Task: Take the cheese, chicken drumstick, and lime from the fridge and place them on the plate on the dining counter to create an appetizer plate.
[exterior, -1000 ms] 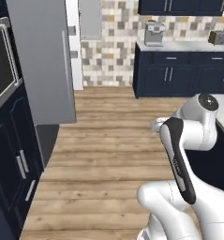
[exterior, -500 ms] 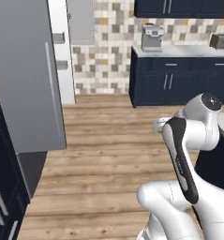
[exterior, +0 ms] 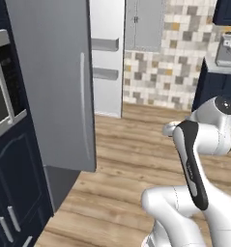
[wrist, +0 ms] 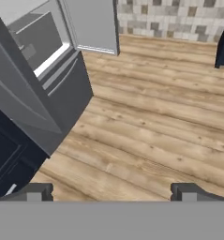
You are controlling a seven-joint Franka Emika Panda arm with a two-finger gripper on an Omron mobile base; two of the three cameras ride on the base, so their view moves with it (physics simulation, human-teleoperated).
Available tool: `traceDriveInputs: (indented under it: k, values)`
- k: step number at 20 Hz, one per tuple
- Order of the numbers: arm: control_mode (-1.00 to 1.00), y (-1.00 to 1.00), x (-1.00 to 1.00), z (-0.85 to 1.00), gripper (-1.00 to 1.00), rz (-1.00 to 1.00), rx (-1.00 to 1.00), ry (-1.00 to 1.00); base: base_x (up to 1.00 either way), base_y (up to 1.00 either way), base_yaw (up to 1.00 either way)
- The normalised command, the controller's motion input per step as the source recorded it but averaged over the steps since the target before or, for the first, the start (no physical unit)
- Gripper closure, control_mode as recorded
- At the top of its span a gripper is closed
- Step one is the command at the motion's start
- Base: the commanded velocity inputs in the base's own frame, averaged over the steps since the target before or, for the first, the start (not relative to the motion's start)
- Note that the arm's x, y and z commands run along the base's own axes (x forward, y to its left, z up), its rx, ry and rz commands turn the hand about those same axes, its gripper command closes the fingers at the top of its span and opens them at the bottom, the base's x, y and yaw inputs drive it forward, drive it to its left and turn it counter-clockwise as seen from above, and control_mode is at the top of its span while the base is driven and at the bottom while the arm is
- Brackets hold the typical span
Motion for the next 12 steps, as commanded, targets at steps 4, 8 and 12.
traceDriveInputs:
  k: [4,8,12]
  values:
    - [1.00,0.00,0.00,0.00,-1.00,0.00,0.00,0.00,0.60,-0.99,0.54]
    - [1.00,0.00,0.00,0.00,-1.00,0.00,0.00,0.00,0.34,-1.00,0.39]
    - [1.00,0.00,0.00,0.00,-1.00,0.00,0.00,0.00,0.36,-0.84,0.31]
